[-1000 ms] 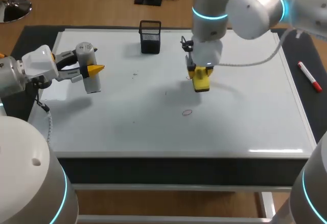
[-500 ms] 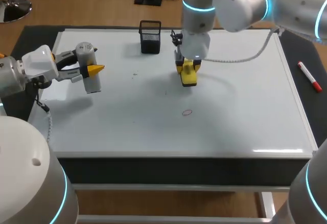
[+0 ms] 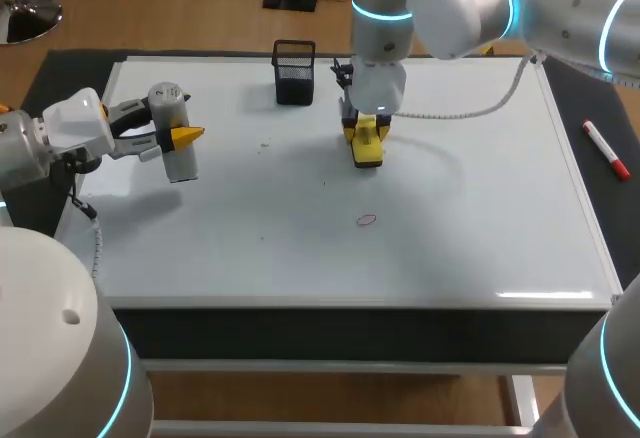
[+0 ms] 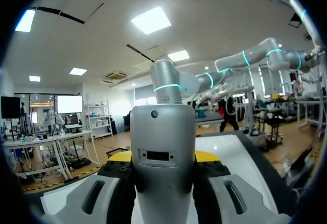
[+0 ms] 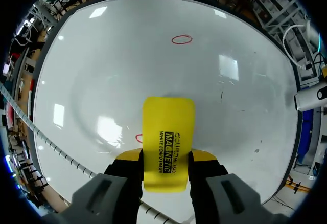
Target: Pick up the inspection probe, press it on each red-marked spot on the whiteboard one by one, put down the probe, pick up the eraser, and wipe off all the red marks.
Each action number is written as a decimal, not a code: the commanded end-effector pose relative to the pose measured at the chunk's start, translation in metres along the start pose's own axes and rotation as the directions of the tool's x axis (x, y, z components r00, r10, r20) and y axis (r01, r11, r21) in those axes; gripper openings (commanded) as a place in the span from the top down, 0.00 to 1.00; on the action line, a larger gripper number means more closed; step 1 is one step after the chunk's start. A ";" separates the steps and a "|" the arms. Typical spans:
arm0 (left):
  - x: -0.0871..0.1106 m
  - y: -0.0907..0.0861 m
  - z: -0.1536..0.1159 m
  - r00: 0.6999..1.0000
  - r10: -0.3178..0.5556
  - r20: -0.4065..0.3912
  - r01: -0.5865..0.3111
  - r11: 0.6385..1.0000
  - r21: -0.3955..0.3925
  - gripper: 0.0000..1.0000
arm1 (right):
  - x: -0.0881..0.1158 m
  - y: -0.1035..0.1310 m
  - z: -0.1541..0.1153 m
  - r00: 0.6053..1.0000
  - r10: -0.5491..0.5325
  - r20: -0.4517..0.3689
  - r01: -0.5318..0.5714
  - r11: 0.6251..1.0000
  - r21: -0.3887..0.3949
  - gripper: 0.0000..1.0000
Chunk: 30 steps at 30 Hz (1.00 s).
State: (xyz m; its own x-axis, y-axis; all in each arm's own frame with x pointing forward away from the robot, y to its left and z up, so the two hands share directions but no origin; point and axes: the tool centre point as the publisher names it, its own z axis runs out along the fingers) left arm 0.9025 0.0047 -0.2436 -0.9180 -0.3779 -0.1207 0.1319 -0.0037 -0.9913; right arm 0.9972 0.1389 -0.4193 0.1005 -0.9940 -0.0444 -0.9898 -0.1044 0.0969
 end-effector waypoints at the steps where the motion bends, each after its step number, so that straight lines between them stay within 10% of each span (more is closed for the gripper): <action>1: 0.000 0.000 0.000 1.000 0.002 0.001 -0.002 1.000 0.004 1.00 | 0.004 0.000 0.004 1.000 0.003 0.001 -0.003 1.000 0.006 1.00; 30: 0.000 0.000 0.000 1.000 0.002 0.001 -0.002 1.000 0.004 1.00 | 0.047 0.002 0.015 0.997 0.080 -0.012 -0.080 0.997 0.006 1.00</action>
State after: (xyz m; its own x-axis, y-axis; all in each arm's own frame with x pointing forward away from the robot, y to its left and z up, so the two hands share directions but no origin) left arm 0.9025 0.0047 -0.2436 -0.9180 -0.3778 -0.1208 0.1319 -0.0037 -0.9913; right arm 0.9998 0.1010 -0.4321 0.0208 -0.9996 -0.0209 -0.9948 -0.0228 0.0990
